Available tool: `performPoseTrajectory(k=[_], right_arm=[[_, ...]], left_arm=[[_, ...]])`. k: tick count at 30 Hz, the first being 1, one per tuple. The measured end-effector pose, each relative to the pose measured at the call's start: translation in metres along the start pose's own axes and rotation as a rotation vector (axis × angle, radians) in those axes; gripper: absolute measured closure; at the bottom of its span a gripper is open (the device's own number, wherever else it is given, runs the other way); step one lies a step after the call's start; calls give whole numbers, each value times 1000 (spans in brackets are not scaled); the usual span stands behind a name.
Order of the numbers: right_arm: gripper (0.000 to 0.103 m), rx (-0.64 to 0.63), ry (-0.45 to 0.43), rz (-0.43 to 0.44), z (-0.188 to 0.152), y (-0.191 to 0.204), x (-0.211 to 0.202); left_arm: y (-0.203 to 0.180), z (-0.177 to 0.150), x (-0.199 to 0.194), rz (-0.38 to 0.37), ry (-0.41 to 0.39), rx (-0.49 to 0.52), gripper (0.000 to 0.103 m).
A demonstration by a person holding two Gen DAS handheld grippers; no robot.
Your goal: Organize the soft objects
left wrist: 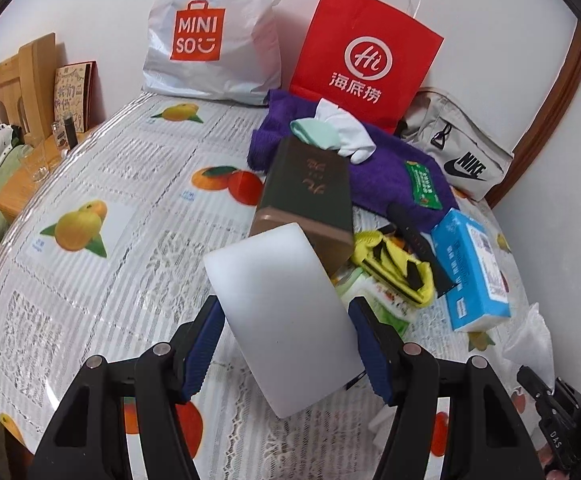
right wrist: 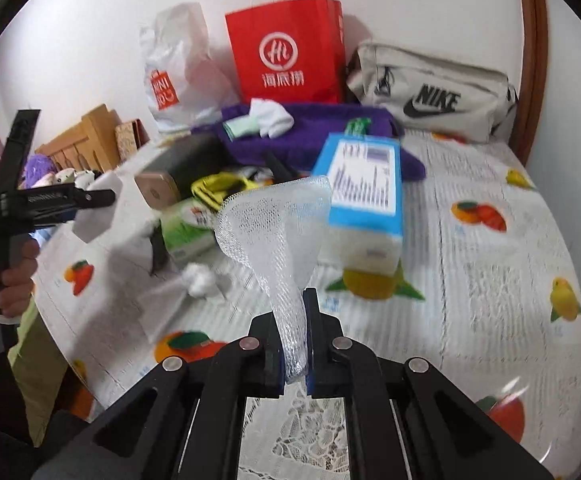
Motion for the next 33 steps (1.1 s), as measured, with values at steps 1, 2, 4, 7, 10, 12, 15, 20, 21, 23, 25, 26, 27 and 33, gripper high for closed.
performPoseTrajectory(k=[1,2,4,7,10,12,15,20,21,23,25,26,27,33], right_arm=[[96,0,-5,3,5,-1,-1],[96,-1,-8,4,10,-1,-2],[96,-2,-15,5,19,-2,-2],[96,-6,-23,11,33,-3,0],[96,-9,-22,14,46,-5,5],[96,-11,-25,12,54,-8,7],[96,-9,-28,14,67,-12,12],[96,-14,-32,13,89,-17,20],[96,-15,-32,13,92,-17,22],[96,-12,-33,12,101,-19,27],[96,-10,-33,13,108,-21,32],[96,-8,-33,10,112,-22,35],[96,-6,-32,11,116,-24,39],[96,7,-22,0,137,-33,62]], left_arm=[[-2,2,-1,0,-2,2,41],[-4,6,-2,0,-5,7,41],[-8,12,-5,0,-13,12,41],[-12,22,-8,-3,-22,9,41],[-15,31,-8,2,-27,6,41],[-17,37,-8,4,-30,5,41],[-20,46,-7,9,-33,6,41],[-24,60,-6,14,-47,5,40],[-25,63,-5,15,-47,6,40],[-25,69,-3,19,-48,5,40],[-25,74,-1,18,-49,-2,40],[-25,78,1,16,-50,-6,40],[-25,79,2,17,-49,-7,40],[-29,94,13,10,-45,-7,40]])
Point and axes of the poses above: each gripper's, at about its wrist camera, not at the fingertips, and x roughly the way its jaws point, y to its left, z to its top, the point moved 9 cm from there along x, roughly the way its jaws point, and after that the axes turned 3 degrees about z, right-handed, at the moved point
